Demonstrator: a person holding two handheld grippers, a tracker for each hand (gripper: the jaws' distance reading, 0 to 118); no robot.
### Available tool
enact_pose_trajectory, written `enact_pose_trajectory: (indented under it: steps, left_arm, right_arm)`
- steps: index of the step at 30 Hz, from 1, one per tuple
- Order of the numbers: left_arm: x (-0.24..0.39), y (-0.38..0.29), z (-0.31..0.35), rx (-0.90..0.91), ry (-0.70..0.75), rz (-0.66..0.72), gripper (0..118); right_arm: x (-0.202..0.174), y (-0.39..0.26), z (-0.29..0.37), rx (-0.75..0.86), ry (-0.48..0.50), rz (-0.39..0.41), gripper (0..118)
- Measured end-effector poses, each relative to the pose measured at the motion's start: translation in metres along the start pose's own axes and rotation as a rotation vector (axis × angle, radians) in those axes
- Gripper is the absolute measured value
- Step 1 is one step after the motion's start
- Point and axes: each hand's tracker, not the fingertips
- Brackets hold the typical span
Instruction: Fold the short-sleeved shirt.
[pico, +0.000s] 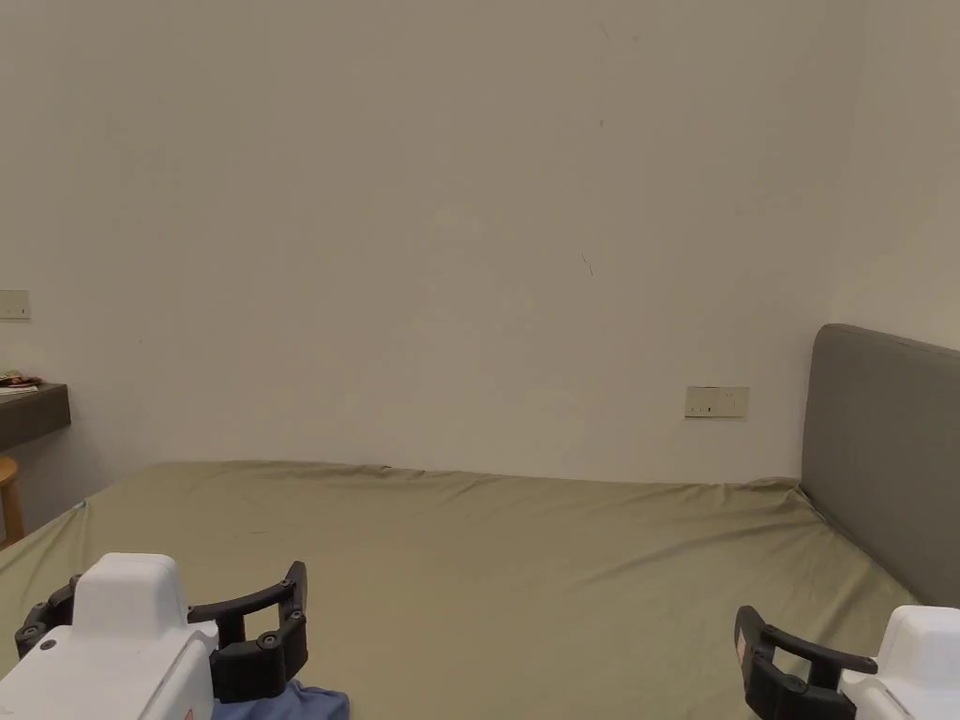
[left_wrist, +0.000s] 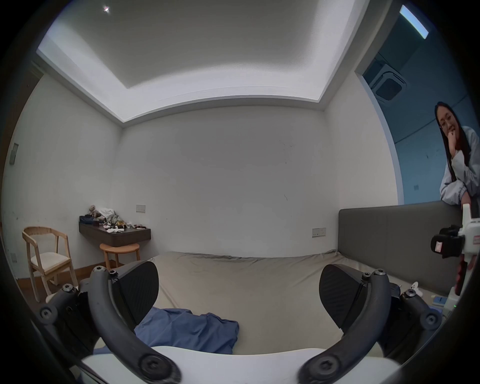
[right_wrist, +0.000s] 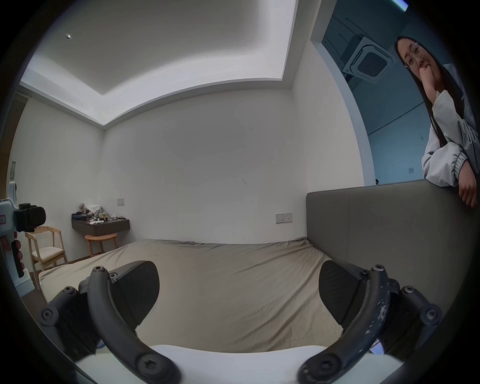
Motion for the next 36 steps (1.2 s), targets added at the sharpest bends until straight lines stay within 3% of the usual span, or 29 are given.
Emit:
enact_pose_trajectory:
  steps: [29, 30, 31, 32, 33, 34, 35, 36]
  left_arm:
    - [0.004, 0.001, -0.001, -0.031, -0.052, 0.008, 118]
    - [0.004, 0.001, -0.001, -0.034, -0.062, 0.006, 117]
    - [0.004, 0.001, 0.0, -0.029, -0.059, 0.005, 108]
    - [0.005, 0.0, 0.001, -0.028, -0.062, -0.001, 94]
    - [0.005, 0.0, 0.001, -0.03, -0.062, -0.006, 73]
    - [0.007, -0.001, -0.001, -0.038, -0.044, 0.0, 27]
    - [0.007, -0.003, -0.004, -0.051, -0.017, 0.012, 1]
    - [0.006, -0.004, -0.005, -0.055, 0.006, 0.028, 1]
  right_arm:
    - [0.0, 0.003, 0.005, 0.0, 0.03, -0.009, 118]
    - [0.0, 0.003, 0.005, -0.004, 0.035, -0.014, 118]
    - [0.001, 0.004, 0.006, -0.005, 0.044, -0.021, 118]
    - [0.001, 0.004, 0.007, -0.007, 0.048, -0.021, 106]
    - [0.001, 0.005, 0.008, -0.007, 0.056, -0.017, 83]
    - [-0.001, 0.004, 0.01, -0.001, 0.044, -0.006, 33]
    - [-0.002, 0.003, 0.009, 0.011, 0.005, 0.017, 3]
    - [-0.004, 0.0, 0.012, 0.022, -0.067, 0.029, 2]
